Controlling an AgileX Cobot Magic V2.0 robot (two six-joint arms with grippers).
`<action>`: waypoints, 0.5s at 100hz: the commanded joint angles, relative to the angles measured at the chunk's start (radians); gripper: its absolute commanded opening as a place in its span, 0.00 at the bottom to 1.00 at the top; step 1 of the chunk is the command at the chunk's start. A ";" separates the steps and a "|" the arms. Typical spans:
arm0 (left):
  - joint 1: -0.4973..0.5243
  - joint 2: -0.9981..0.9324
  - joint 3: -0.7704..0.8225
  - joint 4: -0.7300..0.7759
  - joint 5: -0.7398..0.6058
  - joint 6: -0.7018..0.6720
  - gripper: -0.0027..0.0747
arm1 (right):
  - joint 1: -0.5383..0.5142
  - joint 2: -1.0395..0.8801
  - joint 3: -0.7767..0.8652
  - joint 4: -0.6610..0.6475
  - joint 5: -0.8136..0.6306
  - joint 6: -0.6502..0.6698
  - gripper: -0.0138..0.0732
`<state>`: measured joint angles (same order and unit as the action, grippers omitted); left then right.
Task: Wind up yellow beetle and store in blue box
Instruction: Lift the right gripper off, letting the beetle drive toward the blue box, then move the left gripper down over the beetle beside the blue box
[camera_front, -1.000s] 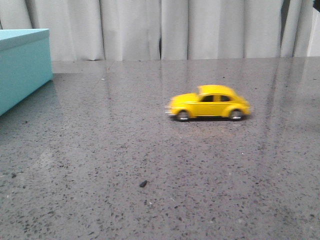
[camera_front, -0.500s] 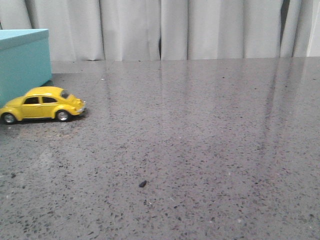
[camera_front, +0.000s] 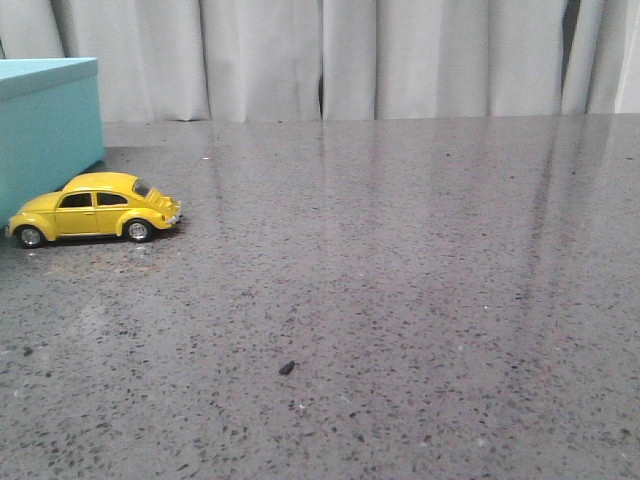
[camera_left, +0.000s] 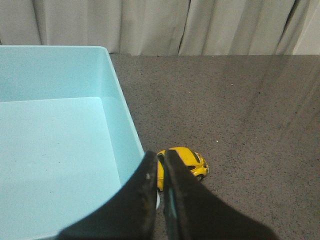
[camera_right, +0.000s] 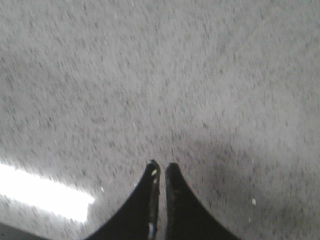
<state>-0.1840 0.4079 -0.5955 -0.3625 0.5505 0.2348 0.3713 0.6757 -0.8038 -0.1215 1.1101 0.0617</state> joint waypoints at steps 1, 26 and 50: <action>-0.007 0.005 -0.025 -0.019 -0.090 0.002 0.01 | 0.002 -0.100 0.055 -0.038 -0.041 -0.004 0.10; -0.007 0.018 -0.025 -0.028 -0.184 0.002 0.01 | 0.002 -0.283 0.137 -0.093 -0.041 -0.004 0.10; -0.007 0.070 -0.025 -0.160 -0.198 0.170 0.01 | 0.002 -0.396 0.190 -0.100 -0.041 -0.004 0.10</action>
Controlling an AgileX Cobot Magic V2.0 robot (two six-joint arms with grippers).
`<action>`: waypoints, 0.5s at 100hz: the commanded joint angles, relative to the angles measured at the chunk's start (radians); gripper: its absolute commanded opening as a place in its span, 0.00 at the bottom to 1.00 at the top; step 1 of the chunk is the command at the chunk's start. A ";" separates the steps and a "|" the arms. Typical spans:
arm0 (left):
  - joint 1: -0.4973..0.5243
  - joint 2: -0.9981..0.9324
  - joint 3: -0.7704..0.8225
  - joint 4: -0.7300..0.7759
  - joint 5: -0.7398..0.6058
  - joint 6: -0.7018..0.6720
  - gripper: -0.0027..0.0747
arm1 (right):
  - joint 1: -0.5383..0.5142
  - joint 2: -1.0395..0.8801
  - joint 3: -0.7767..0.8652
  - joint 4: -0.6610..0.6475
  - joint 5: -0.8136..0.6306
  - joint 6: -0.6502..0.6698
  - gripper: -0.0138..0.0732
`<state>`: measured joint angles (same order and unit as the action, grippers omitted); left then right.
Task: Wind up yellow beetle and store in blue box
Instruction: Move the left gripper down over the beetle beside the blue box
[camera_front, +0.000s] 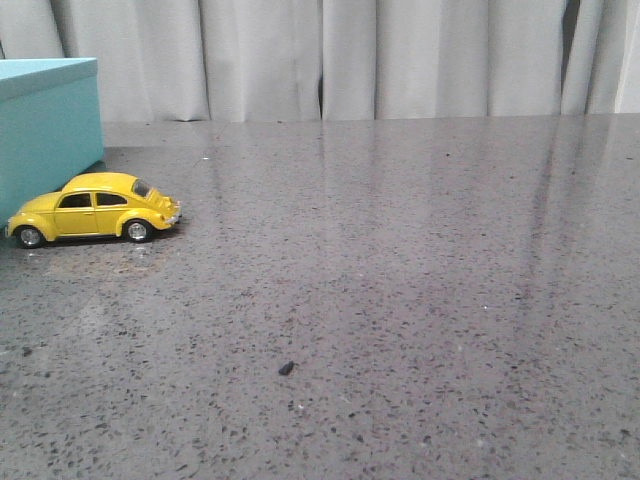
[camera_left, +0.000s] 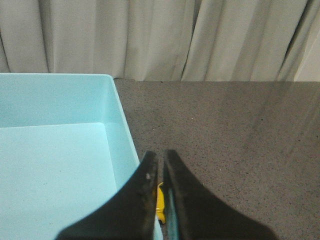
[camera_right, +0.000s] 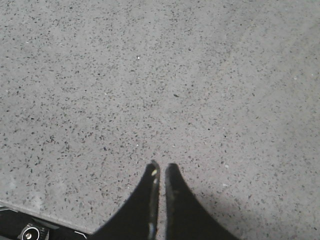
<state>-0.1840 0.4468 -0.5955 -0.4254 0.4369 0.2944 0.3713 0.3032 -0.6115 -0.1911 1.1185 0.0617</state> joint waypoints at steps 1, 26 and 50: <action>-0.007 0.033 -0.025 -0.107 -0.085 0.126 0.01 | 0.002 -0.026 0.004 -0.030 -0.050 -0.004 0.10; -0.012 0.160 -0.091 -0.481 -0.032 0.667 0.01 | 0.002 -0.104 0.070 -0.030 -0.050 -0.004 0.10; -0.086 0.350 -0.233 -0.531 0.041 0.887 0.01 | 0.002 -0.107 0.072 -0.046 -0.050 -0.004 0.10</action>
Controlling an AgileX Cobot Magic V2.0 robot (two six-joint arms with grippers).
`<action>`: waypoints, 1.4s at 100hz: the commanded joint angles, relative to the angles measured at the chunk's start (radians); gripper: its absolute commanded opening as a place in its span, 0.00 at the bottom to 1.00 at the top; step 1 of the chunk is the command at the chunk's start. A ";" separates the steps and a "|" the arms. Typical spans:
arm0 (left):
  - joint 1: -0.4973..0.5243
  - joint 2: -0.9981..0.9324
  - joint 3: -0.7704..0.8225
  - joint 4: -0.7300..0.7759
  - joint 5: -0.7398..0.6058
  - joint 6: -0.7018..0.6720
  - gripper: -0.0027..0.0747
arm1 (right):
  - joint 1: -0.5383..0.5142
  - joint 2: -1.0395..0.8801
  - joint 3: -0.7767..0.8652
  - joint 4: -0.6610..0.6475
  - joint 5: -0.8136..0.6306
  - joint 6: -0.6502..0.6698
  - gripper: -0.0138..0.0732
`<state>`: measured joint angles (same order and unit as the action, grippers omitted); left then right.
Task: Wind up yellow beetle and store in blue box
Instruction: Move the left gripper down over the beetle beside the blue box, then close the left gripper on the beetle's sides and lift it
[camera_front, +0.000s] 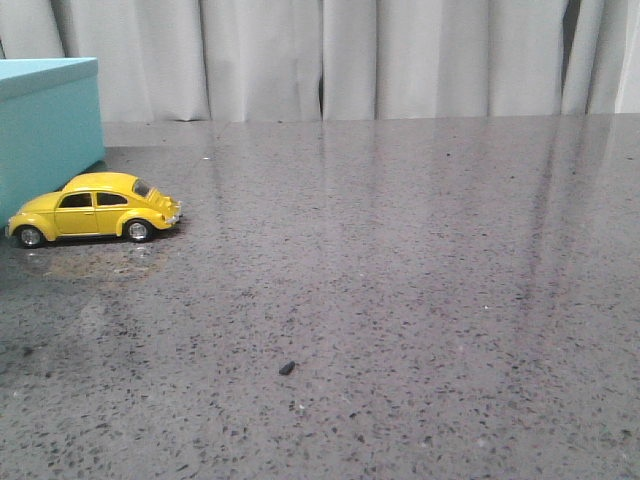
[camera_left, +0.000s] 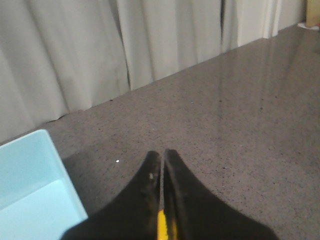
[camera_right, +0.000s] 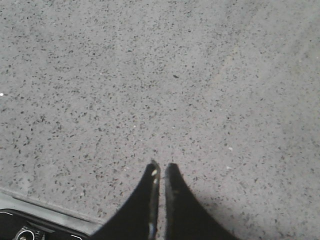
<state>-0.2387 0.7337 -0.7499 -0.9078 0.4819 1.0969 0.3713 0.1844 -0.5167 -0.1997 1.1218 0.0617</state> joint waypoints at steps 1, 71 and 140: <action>-0.037 0.075 -0.083 -0.049 0.002 0.095 0.01 | 0.002 0.011 -0.023 -0.040 -0.053 -0.004 0.10; -0.113 0.551 -0.590 0.476 0.452 0.125 0.50 | 0.002 0.011 -0.023 -0.043 -0.053 -0.004 0.10; -0.248 0.769 -0.627 0.793 0.550 0.000 0.60 | 0.002 0.010 0.020 -0.043 -0.053 -0.004 0.10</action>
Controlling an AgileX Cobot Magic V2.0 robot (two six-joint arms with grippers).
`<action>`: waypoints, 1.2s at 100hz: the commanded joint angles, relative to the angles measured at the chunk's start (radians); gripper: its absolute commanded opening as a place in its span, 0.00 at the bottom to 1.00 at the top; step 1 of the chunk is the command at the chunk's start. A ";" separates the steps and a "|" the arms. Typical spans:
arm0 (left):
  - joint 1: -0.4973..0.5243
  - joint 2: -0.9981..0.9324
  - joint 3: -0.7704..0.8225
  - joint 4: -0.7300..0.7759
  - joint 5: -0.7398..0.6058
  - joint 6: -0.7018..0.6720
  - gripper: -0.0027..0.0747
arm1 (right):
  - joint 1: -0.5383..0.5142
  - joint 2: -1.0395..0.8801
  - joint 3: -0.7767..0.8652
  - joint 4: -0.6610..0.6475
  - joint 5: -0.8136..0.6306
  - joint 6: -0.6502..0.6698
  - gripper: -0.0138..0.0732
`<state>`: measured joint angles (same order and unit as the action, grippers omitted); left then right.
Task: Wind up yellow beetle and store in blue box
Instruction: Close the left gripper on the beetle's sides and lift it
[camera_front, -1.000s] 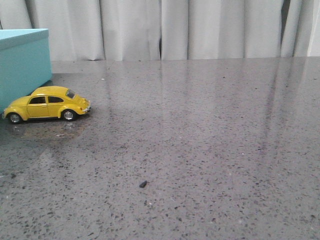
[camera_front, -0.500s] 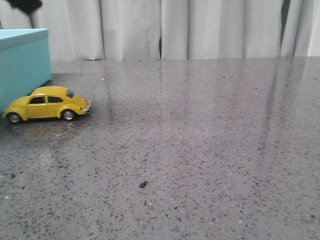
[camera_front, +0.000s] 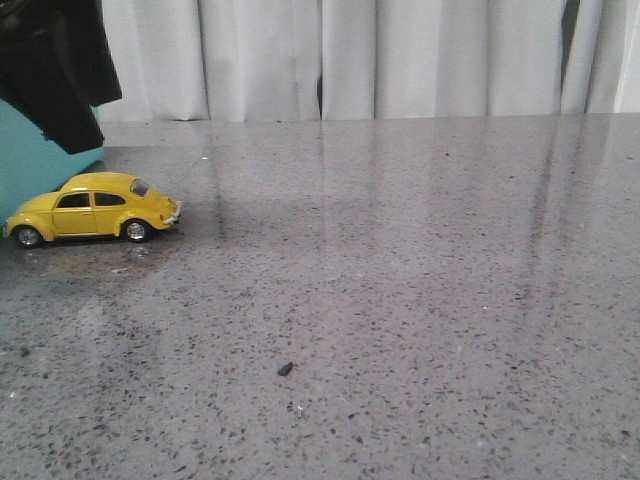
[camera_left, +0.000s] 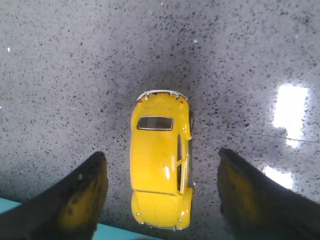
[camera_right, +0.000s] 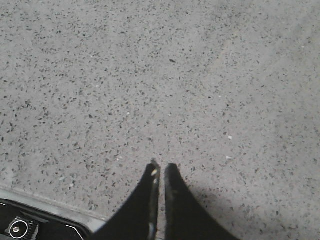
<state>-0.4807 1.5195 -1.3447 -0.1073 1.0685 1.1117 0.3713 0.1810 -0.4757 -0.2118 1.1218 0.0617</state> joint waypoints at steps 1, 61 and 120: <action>-0.006 -0.012 -0.032 -0.007 -0.037 -0.015 0.60 | 0.002 0.013 -0.021 -0.031 -0.053 -0.004 0.10; -0.006 0.075 -0.032 0.019 -0.054 -0.024 0.59 | 0.002 0.013 -0.021 -0.031 -0.053 -0.004 0.10; -0.006 0.141 -0.032 0.025 -0.056 -0.049 0.59 | 0.002 0.013 -0.021 -0.031 -0.053 -0.004 0.10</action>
<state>-0.4807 1.6947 -1.3464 -0.0731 1.0294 1.0750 0.3713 0.1810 -0.4757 -0.2118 1.1218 0.0617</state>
